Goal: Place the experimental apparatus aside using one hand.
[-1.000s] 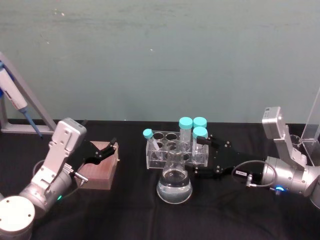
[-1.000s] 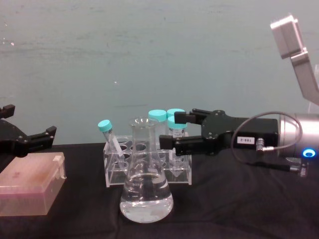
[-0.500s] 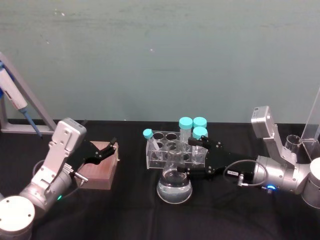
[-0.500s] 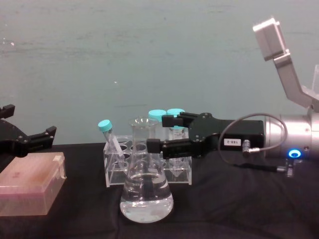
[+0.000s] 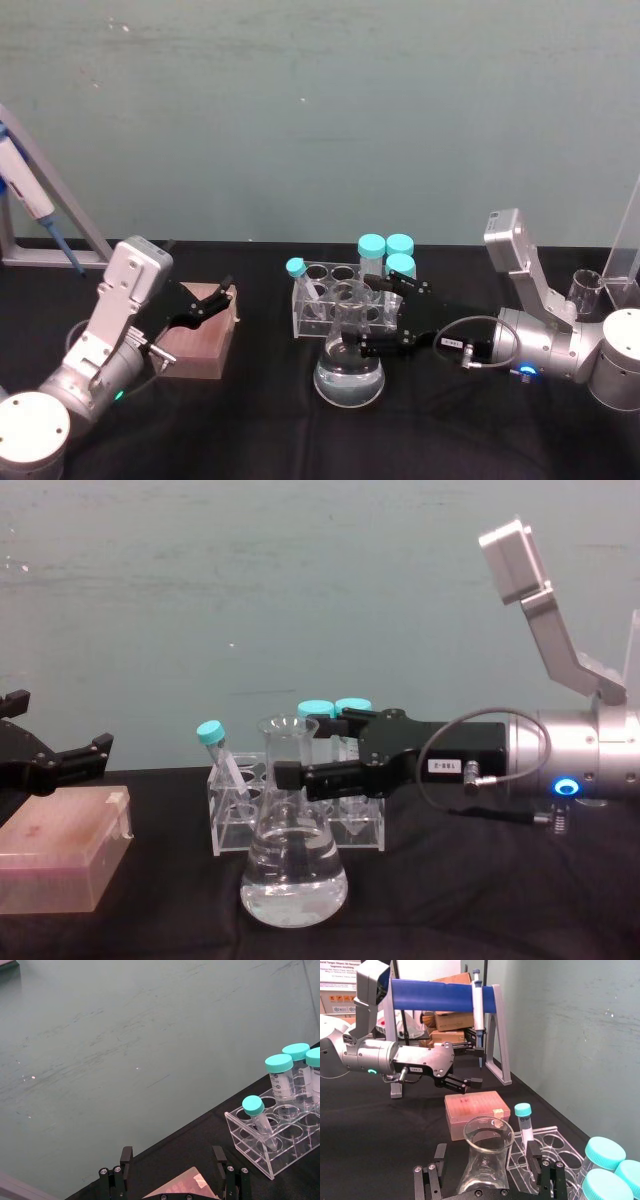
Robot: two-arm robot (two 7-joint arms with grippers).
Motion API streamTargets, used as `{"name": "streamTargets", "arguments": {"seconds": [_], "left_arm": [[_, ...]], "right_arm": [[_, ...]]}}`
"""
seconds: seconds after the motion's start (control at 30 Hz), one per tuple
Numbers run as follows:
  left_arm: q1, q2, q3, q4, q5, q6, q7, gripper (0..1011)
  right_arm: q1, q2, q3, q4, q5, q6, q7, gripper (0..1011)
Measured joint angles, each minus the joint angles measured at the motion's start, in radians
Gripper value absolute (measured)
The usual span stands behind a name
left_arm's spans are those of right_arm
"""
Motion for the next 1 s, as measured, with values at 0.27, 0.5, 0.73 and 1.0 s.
{"name": "streamTargets", "arguments": {"seconds": [0.27, 0.5, 0.73, 1.0], "left_arm": [[0.000, 0.000, 0.000, 0.000, 0.000, 0.000, 0.000, 1000], [0.000, 0.000, 0.000, 0.000, 0.000, 0.000, 0.000, 1000], [0.000, 0.000, 0.000, 0.000, 0.000, 0.000, 0.000, 1000], [0.000, 0.000, 0.000, 0.000, 0.000, 0.000, 0.000, 1000]], "right_arm": [[0.022, -0.022, -0.012, 0.039, -0.005, -0.009, -0.001, 1003], [0.038, -0.036, -0.017, 0.065, -0.012, -0.016, 0.002, 1003], [0.049, -0.052, -0.020, 0.091, -0.022, -0.024, 0.006, 1003], [0.060, -0.066, -0.021, 0.117, -0.032, -0.030, 0.010, 1003]]}}
